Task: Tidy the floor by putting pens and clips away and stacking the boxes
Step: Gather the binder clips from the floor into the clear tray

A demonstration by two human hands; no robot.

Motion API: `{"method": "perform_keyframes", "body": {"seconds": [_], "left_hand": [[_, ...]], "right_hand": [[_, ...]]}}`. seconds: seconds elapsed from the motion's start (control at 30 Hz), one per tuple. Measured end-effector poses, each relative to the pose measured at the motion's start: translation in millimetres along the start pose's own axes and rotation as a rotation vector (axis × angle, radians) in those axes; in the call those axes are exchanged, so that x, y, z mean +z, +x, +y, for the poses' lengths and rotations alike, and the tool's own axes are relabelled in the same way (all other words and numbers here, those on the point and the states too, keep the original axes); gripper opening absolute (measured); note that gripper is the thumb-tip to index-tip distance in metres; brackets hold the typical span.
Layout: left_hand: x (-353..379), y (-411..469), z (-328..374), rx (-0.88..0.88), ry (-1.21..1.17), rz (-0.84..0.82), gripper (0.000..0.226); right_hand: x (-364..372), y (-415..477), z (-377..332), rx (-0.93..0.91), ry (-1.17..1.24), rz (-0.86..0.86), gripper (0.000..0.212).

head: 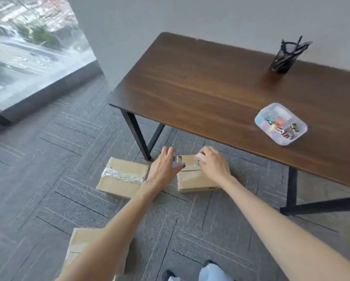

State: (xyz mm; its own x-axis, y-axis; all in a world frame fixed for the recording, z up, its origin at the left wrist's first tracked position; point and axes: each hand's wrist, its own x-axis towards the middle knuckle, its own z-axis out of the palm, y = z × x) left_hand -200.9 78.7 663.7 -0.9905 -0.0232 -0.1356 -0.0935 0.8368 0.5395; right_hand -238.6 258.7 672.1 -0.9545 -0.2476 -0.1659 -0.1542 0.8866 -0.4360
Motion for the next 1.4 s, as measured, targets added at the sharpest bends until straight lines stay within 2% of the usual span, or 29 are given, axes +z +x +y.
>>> {"method": "perform_keyframes", "body": {"seconds": [0.23, 0.43, 0.53, 0.73, 0.93, 1.1, 1.3, 1.4], "left_hand": [[-40.9, 37.1, 102.5, 0.095, -0.004, -0.032, 0.048], [-26.0, 93.0, 180.6, 0.12, -0.058, -0.066, 0.047], [-6.7, 120.7, 212.7, 0.098, -0.102, -0.097, 0.046], [32.9, 175.9, 259.4, 0.071, -0.166, -0.117, 0.049], [55.0, 214.7, 286.8, 0.061, -0.15, -0.124, 0.052], [60.9, 231.1, 299.6, 0.072, -0.107, -0.112, 0.053], [67.2, 247.6, 306.3, 0.27, 0.04, -0.14, 0.048], [69.8, 255.0, 310.8, 0.344, 0.097, -0.188, 0.048]], "right_hand": [[-113.8, 13.2, 15.7, 0.076, 0.08, 0.124, 0.009], [-171.4, 42.5, 86.9, 0.138, 0.202, 0.199, 0.006], [-191.6, 57.5, 128.8, 0.231, 0.246, 0.204, 0.009], [-209.9, 87.7, 198.2, 0.326, 0.278, 0.279, 0.009], [-207.2, 100.9, 241.6, 0.431, 0.319, 0.277, 0.01], [-203.9, 102.3, 256.5, 0.352, 0.35, 0.295, 0.01], [-204.8, 104.4, 268.5, 0.304, 0.299, 0.213, 0.01], [-207.8, 102.1, 275.2, 0.302, 0.276, 0.22, 0.017]]}}
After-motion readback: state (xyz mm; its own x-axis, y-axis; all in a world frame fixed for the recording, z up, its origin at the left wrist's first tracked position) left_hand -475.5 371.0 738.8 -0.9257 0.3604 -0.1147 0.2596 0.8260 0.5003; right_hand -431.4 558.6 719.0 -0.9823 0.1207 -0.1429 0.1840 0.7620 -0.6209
